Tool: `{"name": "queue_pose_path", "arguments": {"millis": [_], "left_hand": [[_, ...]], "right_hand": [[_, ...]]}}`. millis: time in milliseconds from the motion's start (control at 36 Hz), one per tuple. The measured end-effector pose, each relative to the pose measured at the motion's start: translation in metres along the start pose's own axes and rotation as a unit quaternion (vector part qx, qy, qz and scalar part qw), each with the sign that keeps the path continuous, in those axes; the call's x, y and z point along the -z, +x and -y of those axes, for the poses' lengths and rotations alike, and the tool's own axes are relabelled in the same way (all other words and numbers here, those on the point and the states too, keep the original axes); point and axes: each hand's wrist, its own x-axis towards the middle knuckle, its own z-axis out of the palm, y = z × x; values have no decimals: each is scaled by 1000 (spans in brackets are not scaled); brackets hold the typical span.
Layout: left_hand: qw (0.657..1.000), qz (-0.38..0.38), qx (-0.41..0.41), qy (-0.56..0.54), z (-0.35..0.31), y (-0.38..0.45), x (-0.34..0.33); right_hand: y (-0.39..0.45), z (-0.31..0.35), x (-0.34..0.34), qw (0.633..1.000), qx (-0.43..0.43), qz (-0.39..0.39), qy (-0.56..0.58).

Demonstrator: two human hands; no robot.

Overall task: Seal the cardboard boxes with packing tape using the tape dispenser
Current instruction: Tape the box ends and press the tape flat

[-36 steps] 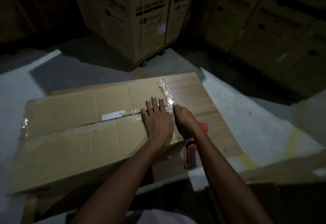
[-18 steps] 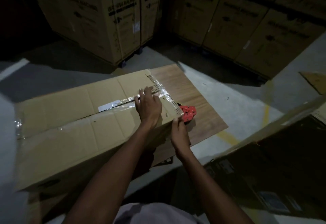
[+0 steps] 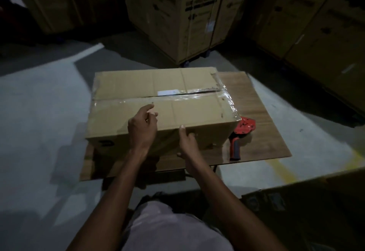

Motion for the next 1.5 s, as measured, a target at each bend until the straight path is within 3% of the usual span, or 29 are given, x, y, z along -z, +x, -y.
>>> {"name": "queue_pose_path", "arguments": {"millis": [250, 472, 639, 806, 889, 1083, 1278, 1444, 1500], "left_hand": [[999, 3, -8, 43, 21, 38, 36], [985, 107, -91, 104, 40, 102, 46], [959, 203, -139, 141, 60, 163, 51], [898, 280, -216, 260, 83, 206, 62], [880, 286, -232, 301, 90, 223, 72], [878, 284, -221, 316, 92, 236, 78], [852, 295, -229, 366, 95, 228, 92], [874, 260, -176, 372, 94, 196, 99], [878, 251, -156, 376, 93, 181, 100]], "right_hand": [[12, 2, -29, 999, -29, -12, -8], [26, -6, -77, 996, -5, -83, 14], [33, -13, -84, 990, 38, -124, 52], [34, -10, -87, 979, 87, -161, 87], [35, -6, -88, 977, 87, -171, 88], [40, 9, -91, 968, 101, -218, 77], [43, 21, -93, 957, 123, -254, 73], [41, 19, -111, 943, 106, -311, 59], [27, 10, -128, 949, 105, -295, 43]]}}
